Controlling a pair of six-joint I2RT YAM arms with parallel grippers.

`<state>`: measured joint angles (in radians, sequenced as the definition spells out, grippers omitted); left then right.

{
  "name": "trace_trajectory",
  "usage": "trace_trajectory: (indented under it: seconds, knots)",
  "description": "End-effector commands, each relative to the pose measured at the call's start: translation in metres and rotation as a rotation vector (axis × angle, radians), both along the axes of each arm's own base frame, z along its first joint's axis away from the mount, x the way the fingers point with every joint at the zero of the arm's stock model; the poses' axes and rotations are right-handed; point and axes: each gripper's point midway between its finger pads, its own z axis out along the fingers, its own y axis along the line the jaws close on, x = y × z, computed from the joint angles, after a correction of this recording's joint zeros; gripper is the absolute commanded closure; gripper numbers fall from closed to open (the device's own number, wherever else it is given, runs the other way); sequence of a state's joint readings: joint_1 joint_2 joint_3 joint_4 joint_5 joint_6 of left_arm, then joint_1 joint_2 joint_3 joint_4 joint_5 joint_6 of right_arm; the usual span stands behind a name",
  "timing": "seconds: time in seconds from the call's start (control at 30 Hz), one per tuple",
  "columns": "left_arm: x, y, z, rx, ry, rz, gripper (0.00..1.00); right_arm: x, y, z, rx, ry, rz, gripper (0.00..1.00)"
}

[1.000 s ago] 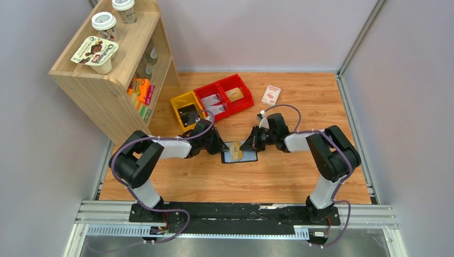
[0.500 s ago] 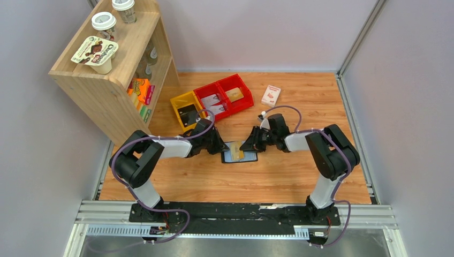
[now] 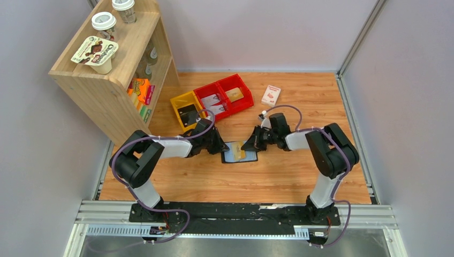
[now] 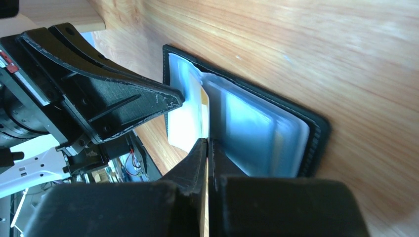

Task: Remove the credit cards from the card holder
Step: Remove the credit card from the card holder.

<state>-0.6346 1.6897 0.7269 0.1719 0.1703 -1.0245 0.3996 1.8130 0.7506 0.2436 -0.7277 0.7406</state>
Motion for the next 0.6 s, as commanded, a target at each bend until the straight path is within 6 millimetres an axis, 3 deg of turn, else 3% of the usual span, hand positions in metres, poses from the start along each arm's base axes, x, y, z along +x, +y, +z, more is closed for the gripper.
trace_trajectory:
  seconds: [0.0,0.1,0.23,0.43,0.57]
  knots:
    - [-0.024,0.026,-0.034,0.138,0.091,0.009,1.0,0.008,-0.027,0.01,-0.024,-0.041,-0.077,1.0]
    - [-0.019,0.02,-0.023,0.095,0.045,0.007,1.0,0.007,-0.034,0.019,-0.018,-0.052,-0.097,1.0]
    - [-0.005,0.01,0.011,0.028,-0.068,-0.007,0.96,0.007,-0.037,0.039,0.01,-0.077,-0.147,1.0]
    - [0.014,0.009,0.09,-0.017,-0.298,-0.019,0.72,0.022,-0.038,0.08,0.094,-0.144,-0.267,1.0]
    - [0.016,0.024,0.148,0.0,-0.459,-0.016,0.56,0.039,-0.04,0.108,0.137,-0.203,-0.377,1.0]
